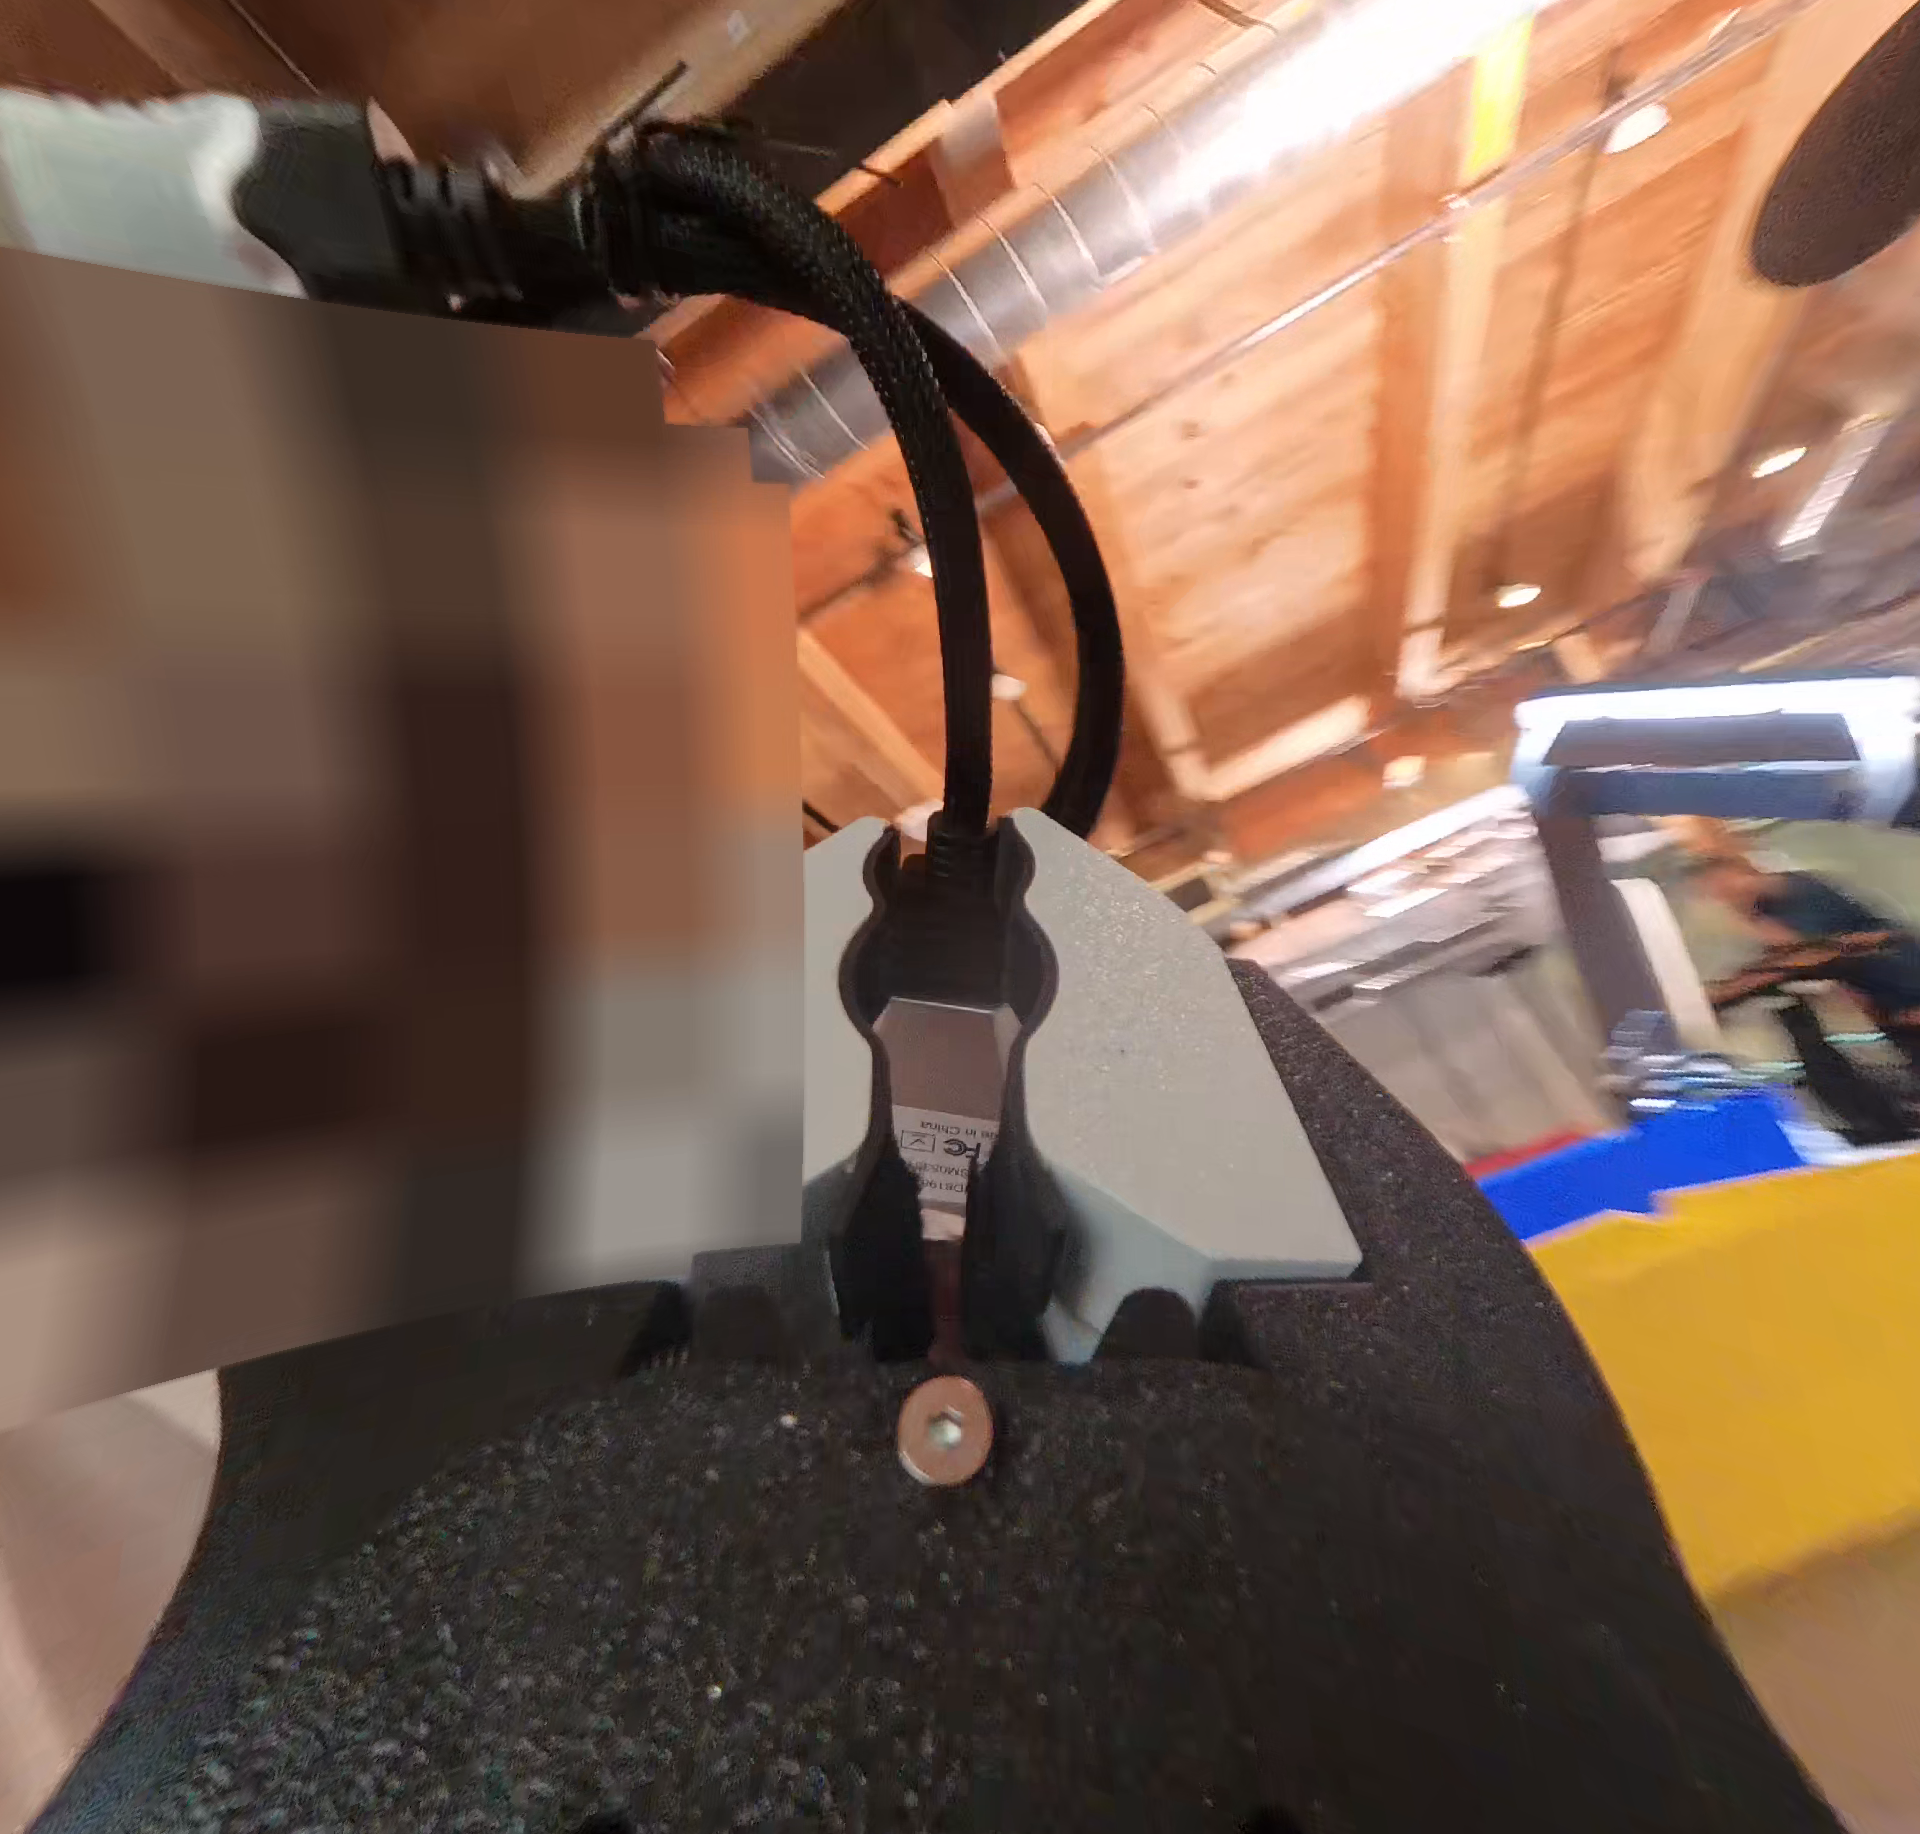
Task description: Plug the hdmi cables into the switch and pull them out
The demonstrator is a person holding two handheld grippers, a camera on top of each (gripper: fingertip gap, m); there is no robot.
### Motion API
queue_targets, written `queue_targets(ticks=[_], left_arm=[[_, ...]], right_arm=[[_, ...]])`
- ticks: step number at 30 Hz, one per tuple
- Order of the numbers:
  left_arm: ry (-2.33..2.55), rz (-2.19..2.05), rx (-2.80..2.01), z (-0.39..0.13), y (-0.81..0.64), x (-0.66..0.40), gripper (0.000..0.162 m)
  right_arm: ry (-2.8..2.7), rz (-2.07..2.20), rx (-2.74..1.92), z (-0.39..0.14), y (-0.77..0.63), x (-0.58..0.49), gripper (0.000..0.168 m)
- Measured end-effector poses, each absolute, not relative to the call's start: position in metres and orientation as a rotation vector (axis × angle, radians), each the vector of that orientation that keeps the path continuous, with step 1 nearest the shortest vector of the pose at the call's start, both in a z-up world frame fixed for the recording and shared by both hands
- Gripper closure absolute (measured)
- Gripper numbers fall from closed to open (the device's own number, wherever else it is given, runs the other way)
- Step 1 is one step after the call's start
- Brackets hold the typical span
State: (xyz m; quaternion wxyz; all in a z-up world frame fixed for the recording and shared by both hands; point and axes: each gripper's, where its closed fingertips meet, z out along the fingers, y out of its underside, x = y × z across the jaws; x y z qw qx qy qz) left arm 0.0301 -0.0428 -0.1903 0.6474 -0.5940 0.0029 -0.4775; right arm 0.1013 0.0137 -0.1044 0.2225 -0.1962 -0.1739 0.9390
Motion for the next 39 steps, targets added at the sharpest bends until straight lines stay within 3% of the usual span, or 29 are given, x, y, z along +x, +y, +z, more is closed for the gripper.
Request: queue_targets(ticks=[9, 15, 16, 17, 18, 20, 27, 30, 33, 36, 39], left_arm=[[0.108, -1.763, -1.141, -0.168, -0.063, 0.075, 0.095], [0.150, -1.880, -1.147, -0.169, -0.074, 0.083, 0.095], [0.186, -1.897, -1.163, -0.169, -0.078, 0.090, 0.101], [0.217, -1.902, -1.156, -0.168, -0.081, 0.095, 0.123], [0.215, -1.898, -1.129, -0.166, -0.081, 0.096, 0.131], [0.125, -1.870, -1.116, -0.167, -0.072, 0.089, 0.133], [0.028, -1.565, -1.271, -0.188, -0.062, 0.056, 0.137], [0.028, -1.440, -1.323, -0.188, -0.065, 0.039, 0.140], [0.013, -1.284, -1.426, -0.193, -0.063, 0.025, 0.141], [-0.006, -1.073, -1.580, -0.209, -0.056, 0.012, 0.141], [0.002, -0.932, -1.716, -0.226, -0.051, 0.005, 0.141]], right_arm=[[-0.533, 2.967, -0.549, -0.118, -0.009, 0.085, 0.151], [-0.714, 3.054, -0.648, -0.128, -0.029, 0.076, 0.152], [-0.759, 3.055, -0.703, -0.132, -0.034, 0.070, 0.151], [-0.800, 3.049, -0.767, -0.137, -0.038, 0.064, 0.151], [-0.815, 3.054, -0.806, -0.139, -0.041, 0.060, 0.151], [-0.732, 3.050, -0.931, -0.142, -0.033, 0.050, 0.150], [-0.771, 2.340, -1.305, -0.180, 0.009, 0.046, 0.137], [-1.095, 1.921, -1.125, -0.184, 0.012, 0.071, 0.147], [-1.478, 1.399, -1.048, -0.199, 0.021, 0.098, 0.135], [-1.422, 1.012, -0.922, -0.171, 0.043, 0.126, 0.135], [-1.362, 0.969, -0.687, -0.128, 0.014, 0.137, 0.143]])
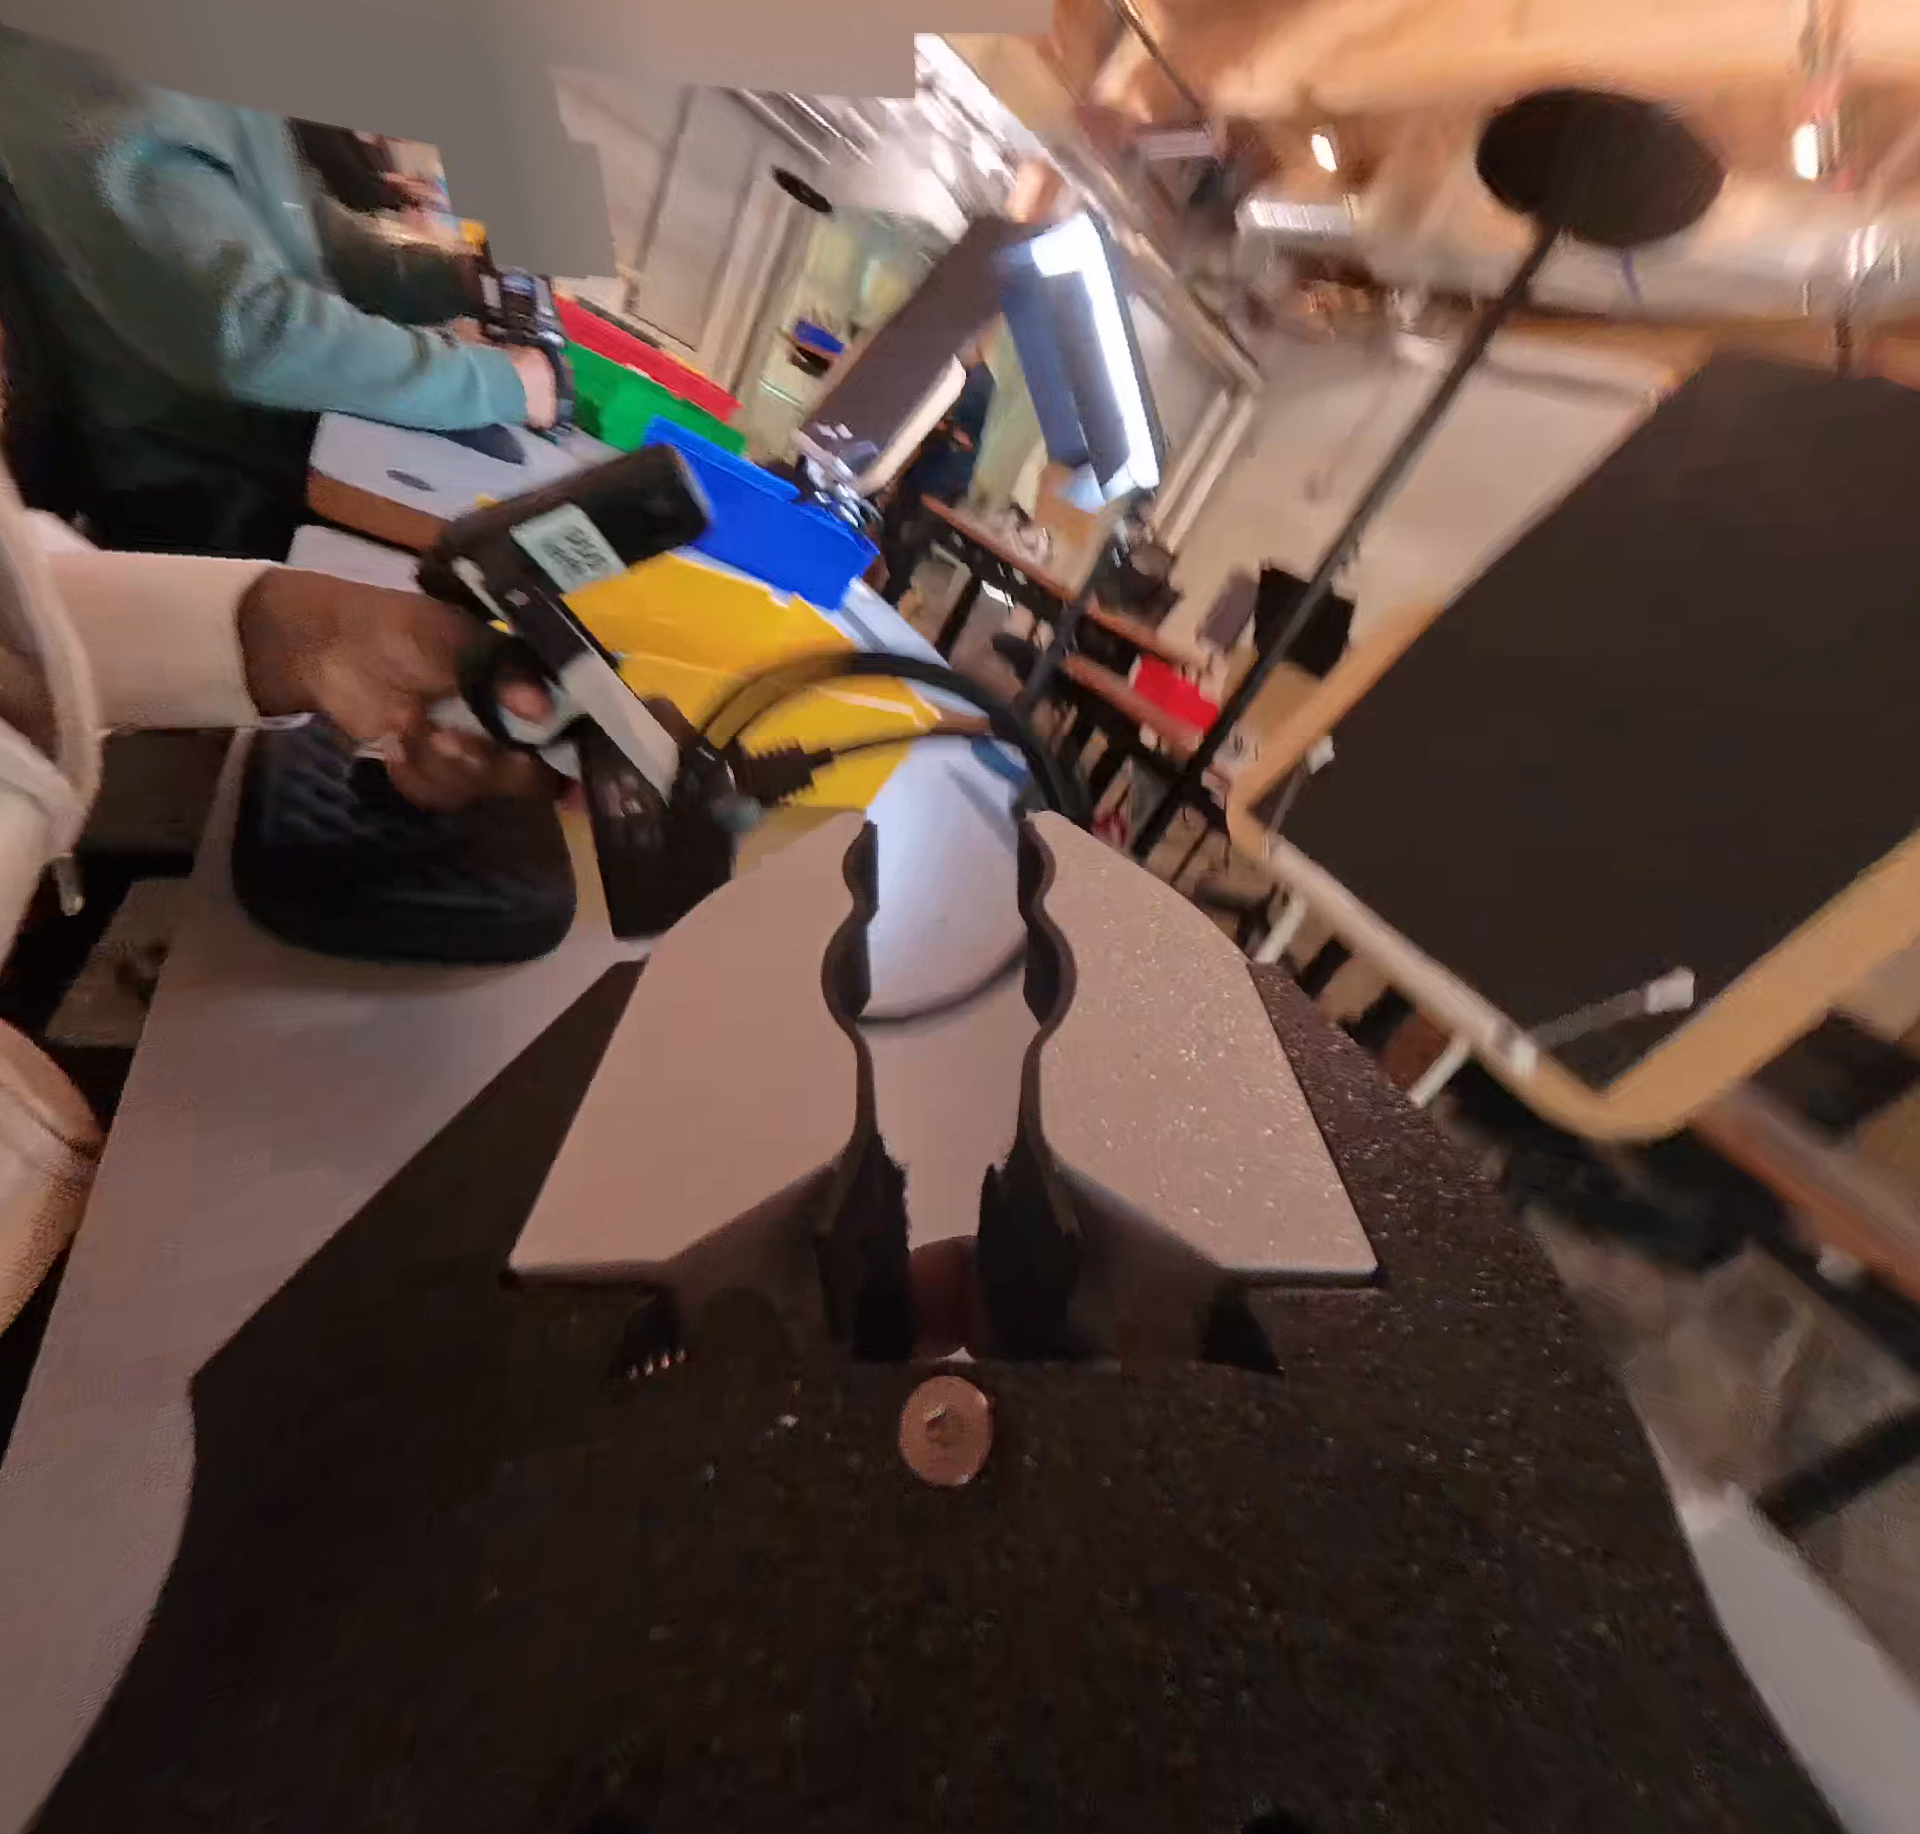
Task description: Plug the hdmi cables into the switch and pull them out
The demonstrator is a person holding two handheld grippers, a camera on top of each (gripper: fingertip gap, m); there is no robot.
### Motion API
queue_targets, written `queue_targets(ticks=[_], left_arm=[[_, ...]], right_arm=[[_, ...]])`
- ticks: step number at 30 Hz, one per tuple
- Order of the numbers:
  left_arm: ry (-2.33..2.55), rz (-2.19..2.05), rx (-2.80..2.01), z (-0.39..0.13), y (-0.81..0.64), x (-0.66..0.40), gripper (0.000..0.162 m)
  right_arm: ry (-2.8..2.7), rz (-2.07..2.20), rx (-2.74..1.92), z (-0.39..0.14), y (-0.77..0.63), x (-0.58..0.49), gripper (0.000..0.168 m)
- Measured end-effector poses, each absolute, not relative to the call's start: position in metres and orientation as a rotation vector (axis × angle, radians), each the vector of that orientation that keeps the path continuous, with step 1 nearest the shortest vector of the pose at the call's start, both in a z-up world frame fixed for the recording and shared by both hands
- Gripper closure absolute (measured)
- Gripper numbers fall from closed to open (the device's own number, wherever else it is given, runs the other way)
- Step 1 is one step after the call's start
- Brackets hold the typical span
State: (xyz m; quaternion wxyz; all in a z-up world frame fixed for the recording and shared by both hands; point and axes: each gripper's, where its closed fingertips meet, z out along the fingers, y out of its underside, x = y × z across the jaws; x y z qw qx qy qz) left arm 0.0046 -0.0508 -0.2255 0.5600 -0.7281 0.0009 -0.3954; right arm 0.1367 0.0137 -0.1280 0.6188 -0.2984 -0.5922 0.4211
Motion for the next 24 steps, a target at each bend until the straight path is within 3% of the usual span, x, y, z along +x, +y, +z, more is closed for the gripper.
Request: queue_targets(ticks=[6, 9, 12, 15, 17, 21, 24], left_arm=[[0.014, -0.957, -1.881, -0.244, -0.048, 0.009, 0.141], [0.060, -0.799, -2.019, -0.261, -0.043, 0.005, 0.141], [0.126, -0.701, -2.082, -0.265, -0.041, 0.007, 0.141], [0.201, -0.645, -2.099, -0.261, -0.041, 0.009, 0.141], [0.189, -0.667, -2.096, -0.254, -0.042, 0.007, 0.141], [0.237, -0.834, -2.077, -0.246, -0.050, 0.010, 0.140], [0.284, -0.916, -2.094, -0.245, -0.053, 0.020, 0.140]], right_arm=[[-1.761, 0.479, -0.198, -0.154, -0.051, 0.090, 0.148], [-1.739, 0.655, -0.008, -0.139, -0.109, 0.072, 0.148], [-1.703, 0.507, -0.071, -0.139, -0.100, 0.030, 0.148], [-1.883, 0.235, -0.170, -0.180, -0.052, -0.005, 0.148], [-2.051, 0.112, -0.181, -0.215, -0.027, -0.008, 0.145], [-2.137, -0.072, 0.002, -0.245, -0.020, -0.001, 0.116], [-2.046, -0.239, 0.126, -0.250, -0.018, -0.008, 0.121]])
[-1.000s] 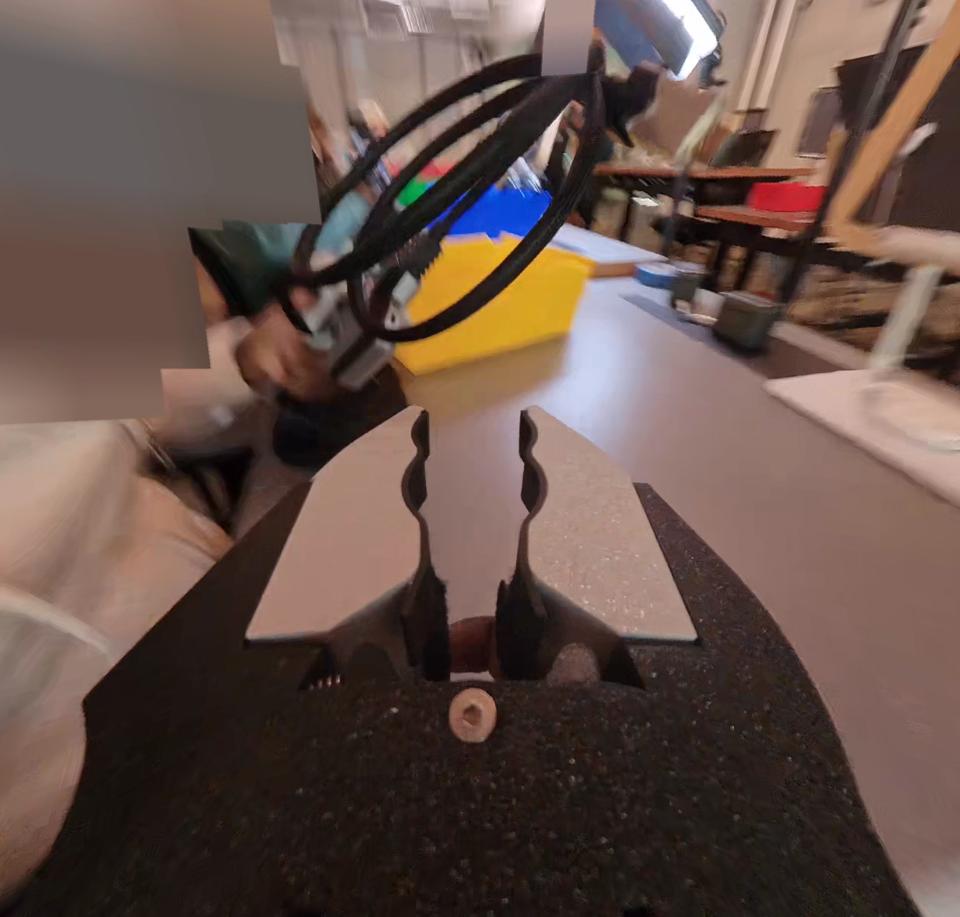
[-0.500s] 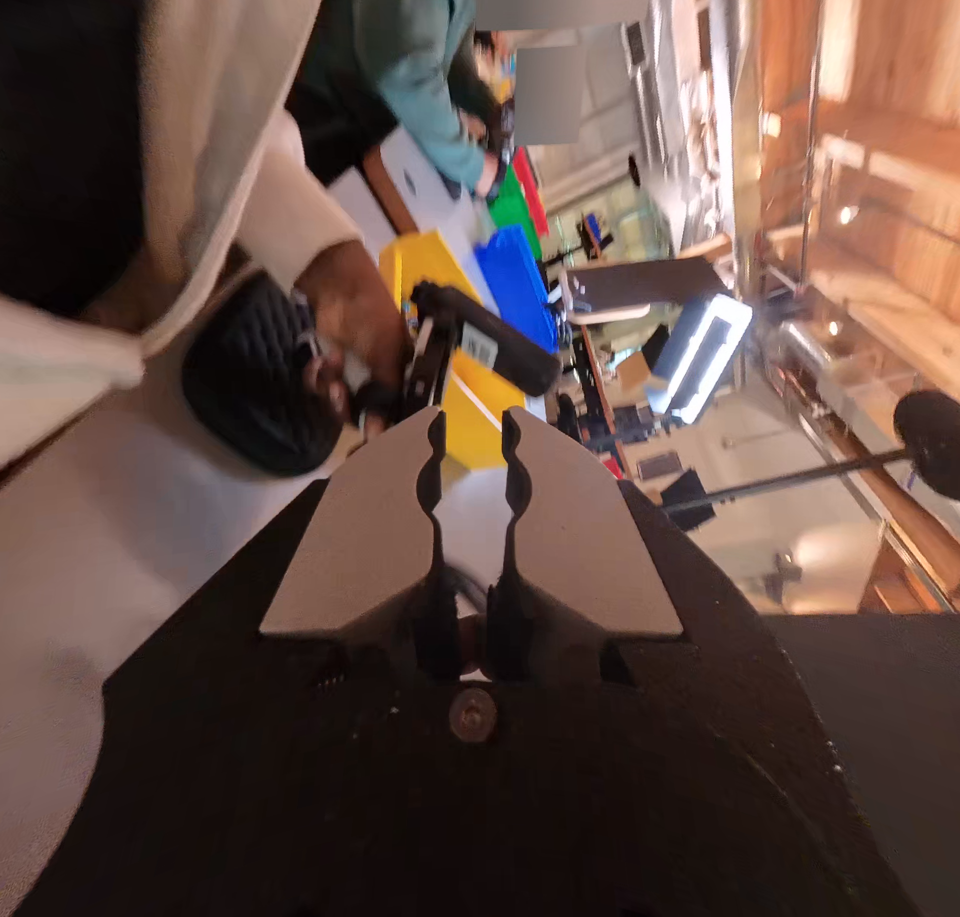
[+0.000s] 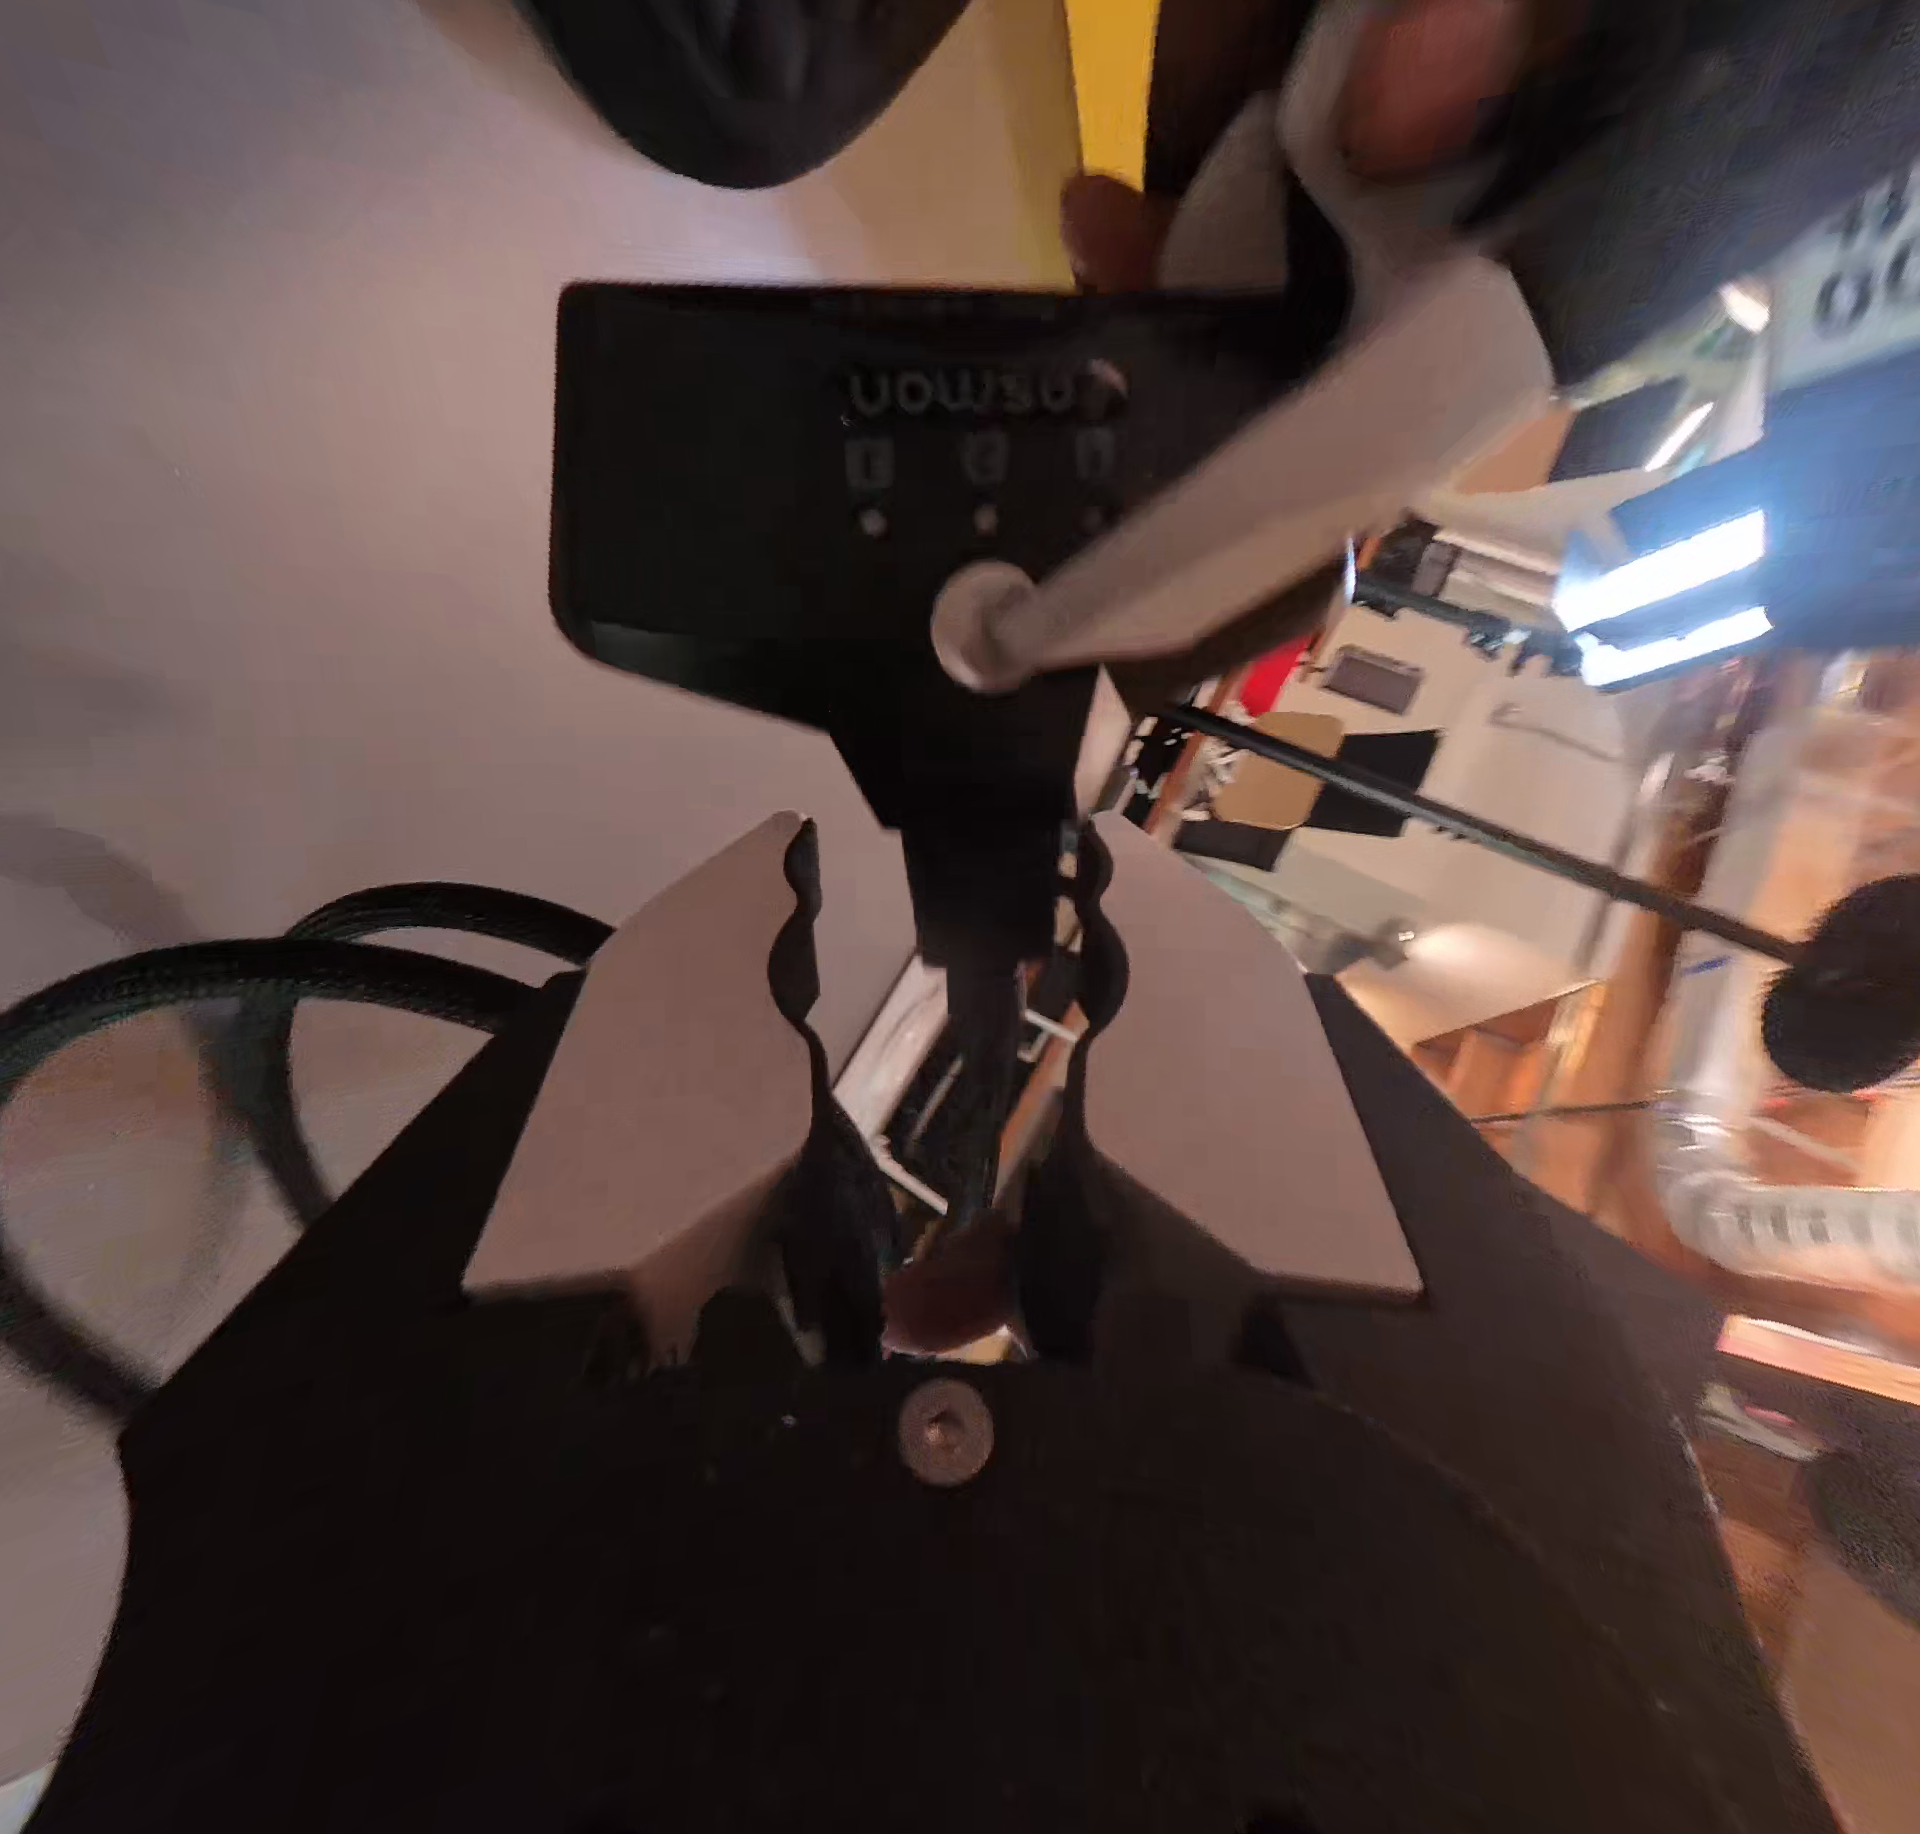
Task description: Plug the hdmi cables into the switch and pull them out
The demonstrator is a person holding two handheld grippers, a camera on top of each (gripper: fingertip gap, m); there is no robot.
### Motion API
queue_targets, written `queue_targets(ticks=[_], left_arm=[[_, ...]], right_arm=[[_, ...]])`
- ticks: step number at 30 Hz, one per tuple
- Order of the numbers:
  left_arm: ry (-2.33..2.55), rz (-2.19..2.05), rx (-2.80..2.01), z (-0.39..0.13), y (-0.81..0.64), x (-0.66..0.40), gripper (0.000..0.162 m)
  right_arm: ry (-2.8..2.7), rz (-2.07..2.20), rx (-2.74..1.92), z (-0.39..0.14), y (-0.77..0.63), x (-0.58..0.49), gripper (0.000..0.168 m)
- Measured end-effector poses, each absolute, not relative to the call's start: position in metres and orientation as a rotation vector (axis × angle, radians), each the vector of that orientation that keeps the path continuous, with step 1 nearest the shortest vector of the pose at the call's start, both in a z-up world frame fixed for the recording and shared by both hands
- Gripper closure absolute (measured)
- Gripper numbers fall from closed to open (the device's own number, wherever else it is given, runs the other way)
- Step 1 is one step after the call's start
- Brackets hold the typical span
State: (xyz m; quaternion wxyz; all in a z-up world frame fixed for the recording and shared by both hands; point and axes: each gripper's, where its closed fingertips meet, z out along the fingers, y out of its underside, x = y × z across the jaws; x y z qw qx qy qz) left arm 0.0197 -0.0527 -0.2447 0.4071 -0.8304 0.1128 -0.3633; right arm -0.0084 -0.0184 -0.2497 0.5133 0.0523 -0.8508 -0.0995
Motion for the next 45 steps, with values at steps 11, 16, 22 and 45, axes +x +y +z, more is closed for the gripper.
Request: queue_targets(ticks=[11, 16, 22, 45], left_arm=[[0.324, -0.665, -1.746, -0.197, -0.051, 0.013, 0.119], [0.224, -0.153, -1.627, -0.157, -0.095, -0.062, 0.117], [-0.009, 0.278, -2.010, -0.195, -0.160, -0.189, 0.117], [-0.127, 0.803, -2.055, -0.197, -0.160, -0.285, 0.156]], right_arm=[[-2.076, 0.230, -0.405, -0.263, 0.000, 0.022, 0.143], [-1.909, 0.649, -0.708, -0.252, 0.018, 0.030, 0.143], [-1.900, 0.783, -0.830, -0.261, 0.024, 0.031, 0.143], [-1.886, 0.820, -0.868, -0.268, 0.027, 0.030, 0.143]])
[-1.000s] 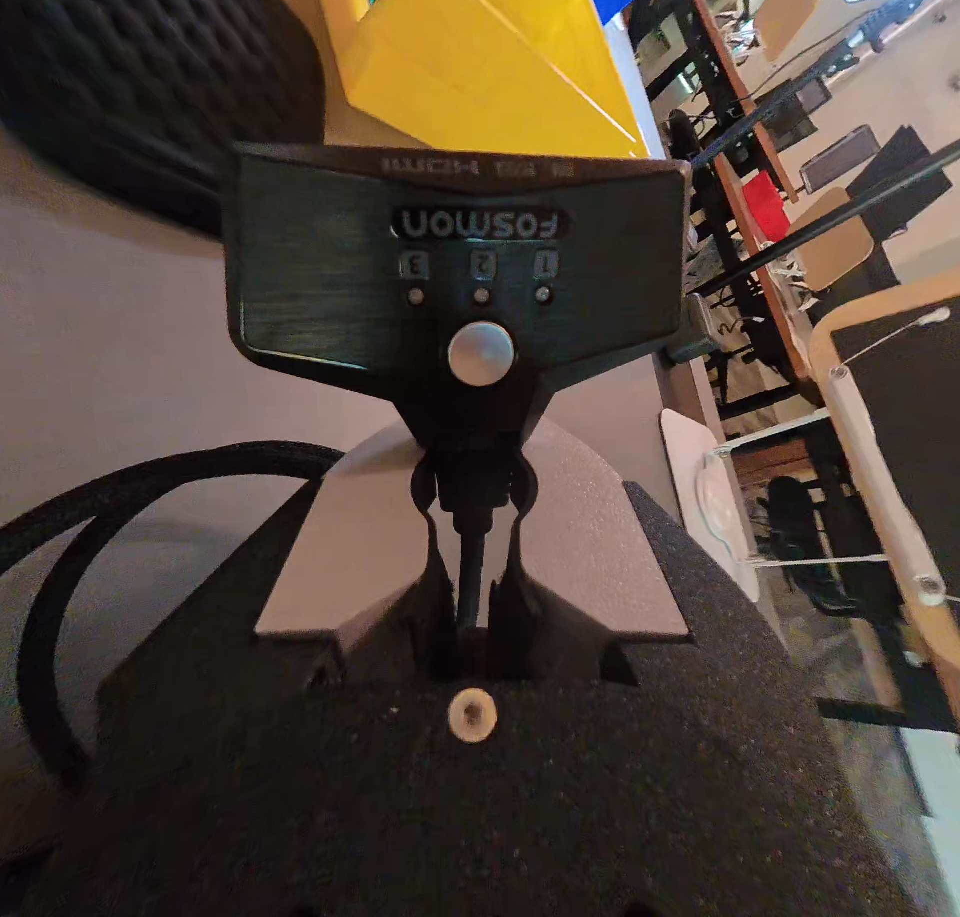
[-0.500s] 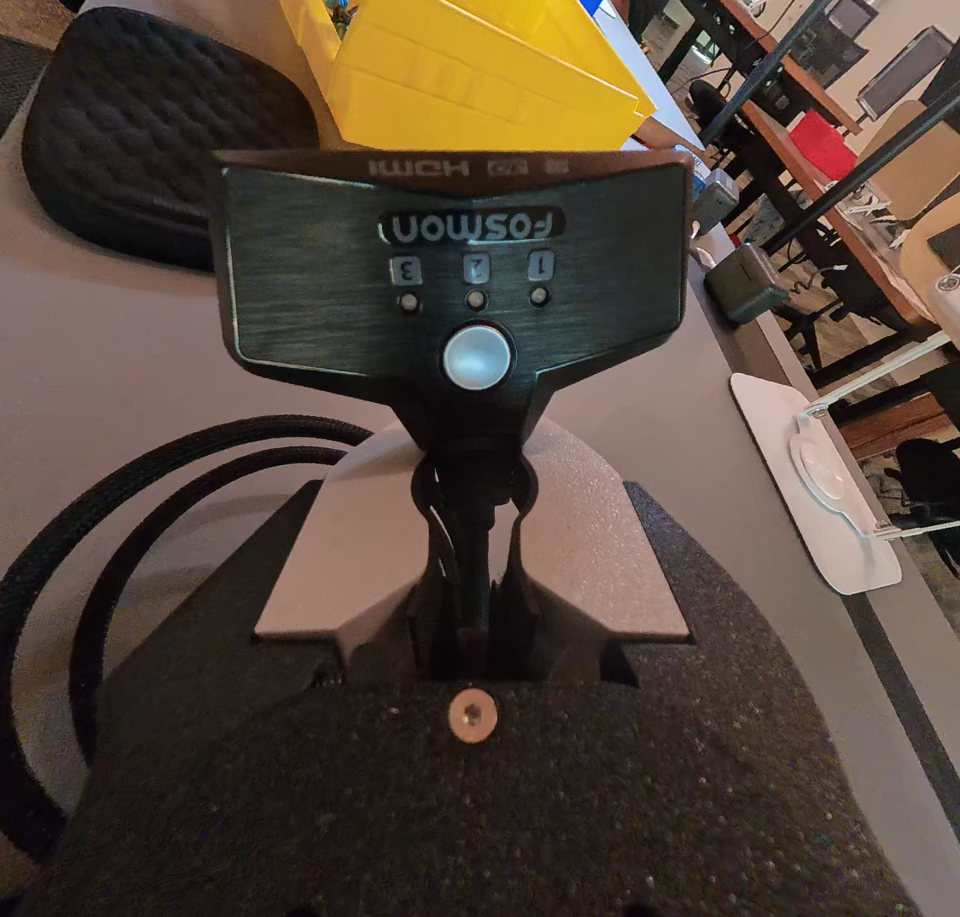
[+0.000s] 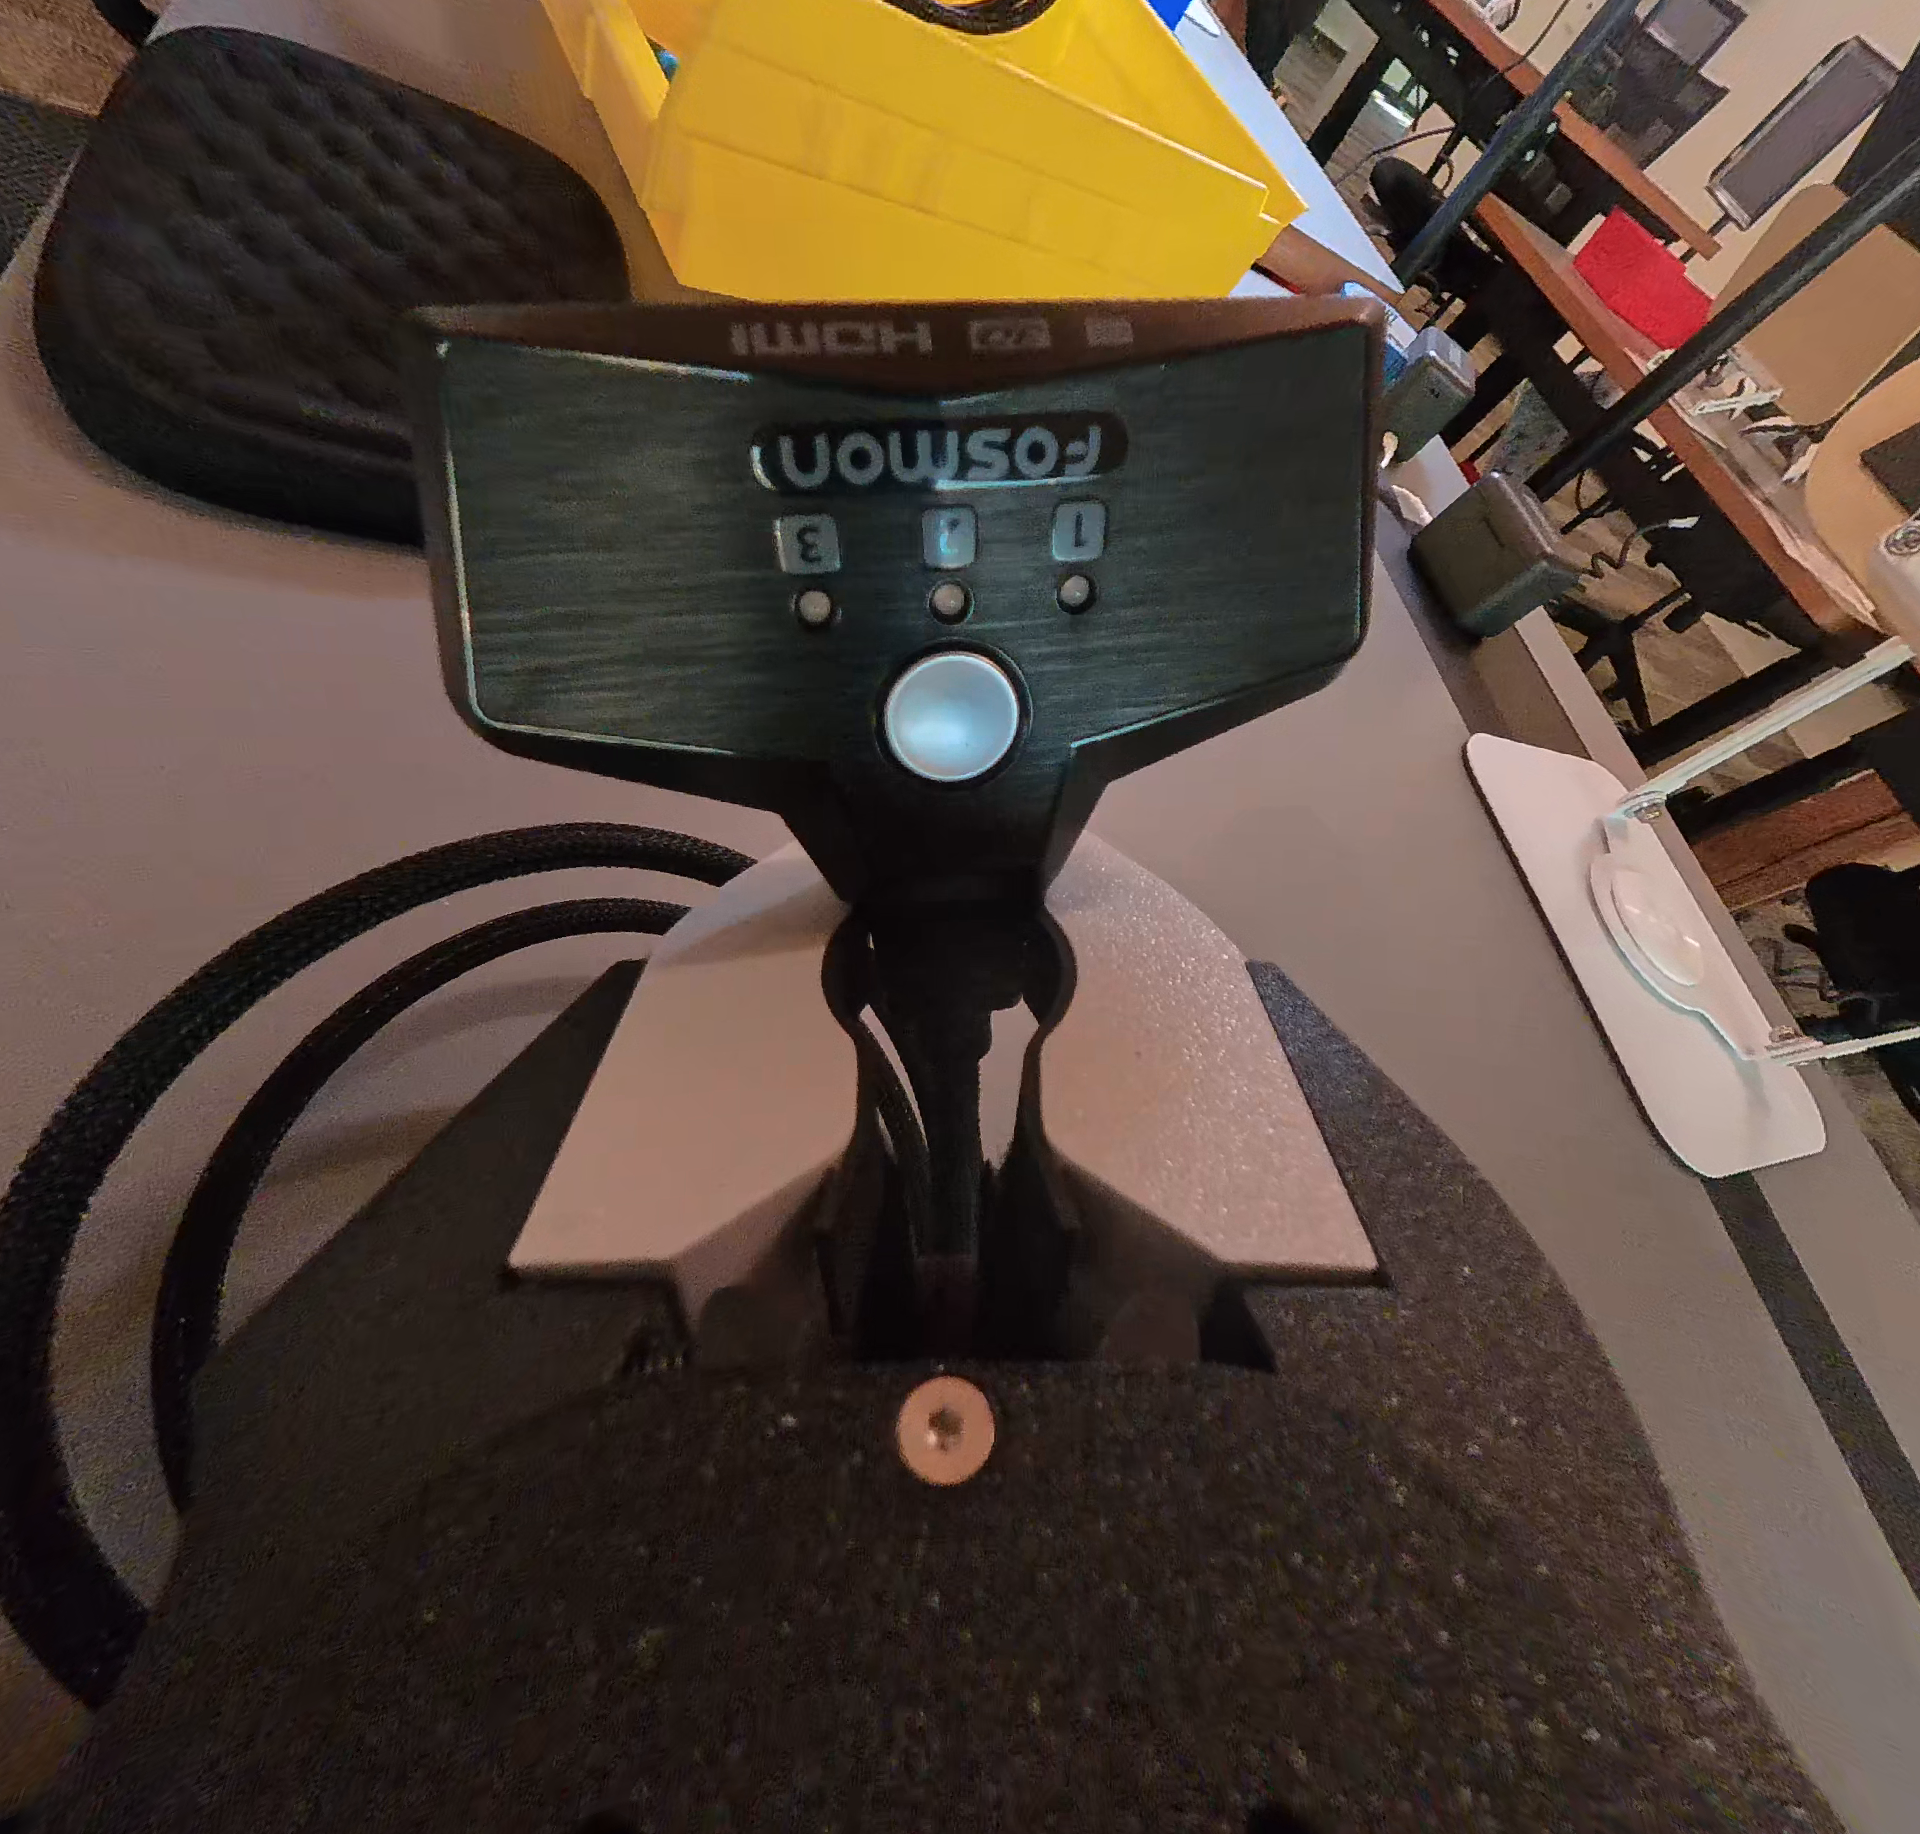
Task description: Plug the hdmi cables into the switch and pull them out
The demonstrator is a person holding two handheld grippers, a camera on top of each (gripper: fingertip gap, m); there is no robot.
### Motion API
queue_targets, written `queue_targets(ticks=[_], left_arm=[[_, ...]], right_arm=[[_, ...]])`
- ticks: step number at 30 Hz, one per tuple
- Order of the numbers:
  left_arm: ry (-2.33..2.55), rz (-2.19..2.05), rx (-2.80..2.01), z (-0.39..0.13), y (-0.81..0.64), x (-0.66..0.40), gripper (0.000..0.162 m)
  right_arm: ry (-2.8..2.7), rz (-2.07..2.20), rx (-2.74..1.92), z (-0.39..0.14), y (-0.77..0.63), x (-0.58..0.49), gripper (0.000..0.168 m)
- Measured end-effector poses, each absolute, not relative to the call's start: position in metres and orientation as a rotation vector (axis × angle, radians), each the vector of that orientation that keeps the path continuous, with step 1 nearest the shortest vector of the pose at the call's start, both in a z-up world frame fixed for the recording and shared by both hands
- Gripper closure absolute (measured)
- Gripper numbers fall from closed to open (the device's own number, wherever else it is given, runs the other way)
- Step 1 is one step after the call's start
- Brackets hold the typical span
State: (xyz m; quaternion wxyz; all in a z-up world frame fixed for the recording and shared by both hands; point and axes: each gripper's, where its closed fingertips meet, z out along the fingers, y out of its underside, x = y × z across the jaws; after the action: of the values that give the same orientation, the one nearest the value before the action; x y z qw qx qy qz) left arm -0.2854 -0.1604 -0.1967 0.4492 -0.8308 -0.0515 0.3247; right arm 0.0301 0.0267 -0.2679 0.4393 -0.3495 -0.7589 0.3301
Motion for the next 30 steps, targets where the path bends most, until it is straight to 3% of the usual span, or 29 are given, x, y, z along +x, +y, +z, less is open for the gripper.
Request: queue_targets(ticks=[4, 15, 20, 25, 30], left_arm=[[-0.267, 0.548, -1.804, -0.149, -0.172, -0.290, 0.156], [-0.284, -0.106, -1.366, -0.089, -0.169, -0.225, 0.156], [-0.306, -0.405, -1.300, -0.097, -0.146, -0.171, 0.156], [-0.328, -0.639, -1.387, -0.140, -0.123, -0.110, 0.155], [-0.253, -0.454, -1.466, -0.151, -0.120, -0.097, 0.155]], right_arm=[[-1.890, 0.804, -0.866, -0.269, 0.026, 0.030, 0.143], [-1.882, 0.814, -0.879, -0.268, 0.027, 0.030, 0.143], [-1.890, 0.810, -0.875, -0.269, 0.026, 0.029, 0.143], [-1.893, 0.810, -0.875, -0.269, 0.026, 0.030, 0.143], [-1.924, 0.778, -0.862, -0.274, 0.025, 0.028, 0.143]])
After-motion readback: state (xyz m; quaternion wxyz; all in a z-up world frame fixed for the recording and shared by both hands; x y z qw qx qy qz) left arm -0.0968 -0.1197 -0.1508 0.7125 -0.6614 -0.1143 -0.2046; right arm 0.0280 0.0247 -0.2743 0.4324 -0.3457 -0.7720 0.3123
